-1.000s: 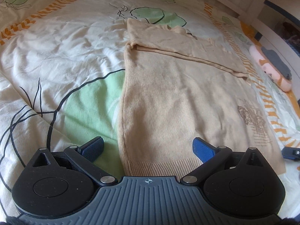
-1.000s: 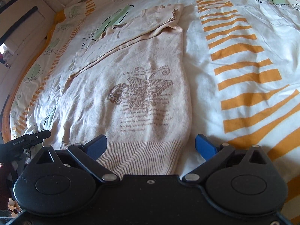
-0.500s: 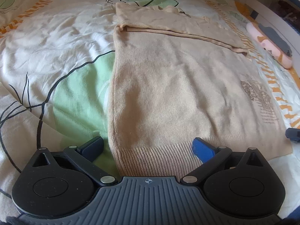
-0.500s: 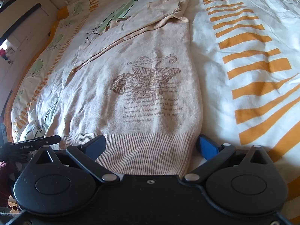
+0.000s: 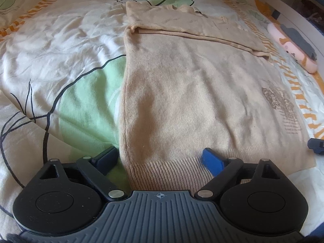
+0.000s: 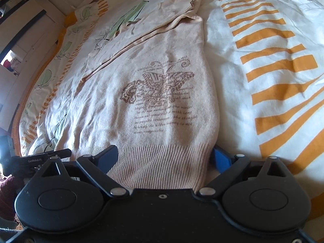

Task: Fold small clothes
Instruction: 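Grasp the ribbed hem with both grippers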

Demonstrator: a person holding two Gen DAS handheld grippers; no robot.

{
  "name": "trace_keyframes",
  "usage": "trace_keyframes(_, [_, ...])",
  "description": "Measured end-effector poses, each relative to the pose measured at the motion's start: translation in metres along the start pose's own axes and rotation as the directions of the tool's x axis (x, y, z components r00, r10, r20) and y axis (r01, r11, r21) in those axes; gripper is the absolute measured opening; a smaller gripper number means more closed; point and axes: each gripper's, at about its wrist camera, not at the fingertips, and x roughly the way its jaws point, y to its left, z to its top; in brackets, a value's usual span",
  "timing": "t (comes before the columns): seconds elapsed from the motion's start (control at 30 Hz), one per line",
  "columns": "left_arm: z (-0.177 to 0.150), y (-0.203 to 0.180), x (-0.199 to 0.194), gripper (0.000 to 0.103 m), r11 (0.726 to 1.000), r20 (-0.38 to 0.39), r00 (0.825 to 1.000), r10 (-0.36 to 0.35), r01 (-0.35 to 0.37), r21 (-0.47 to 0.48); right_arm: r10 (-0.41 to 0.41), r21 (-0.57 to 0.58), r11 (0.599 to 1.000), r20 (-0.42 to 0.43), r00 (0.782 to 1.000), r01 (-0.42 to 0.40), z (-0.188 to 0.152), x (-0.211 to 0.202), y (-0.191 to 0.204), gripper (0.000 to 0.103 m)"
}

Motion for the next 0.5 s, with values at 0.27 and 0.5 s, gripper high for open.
trace_keyframes(0.27, [-0.001,0.014,-0.009,0.019,0.995,0.043,0.999,-0.010,0.015,-0.097,0.095,0.154,0.984,-0.016,0.995,-0.091,-0.002,0.002,-0.019,0.028])
trace_keyframes(0.5, [0.000,0.017,-0.022,0.004,0.987,0.115,0.991,-0.066,0.082,-0.140,0.171,0.137,0.975,0.049,0.984,-0.176,-0.001,-0.007,-0.013,0.018])
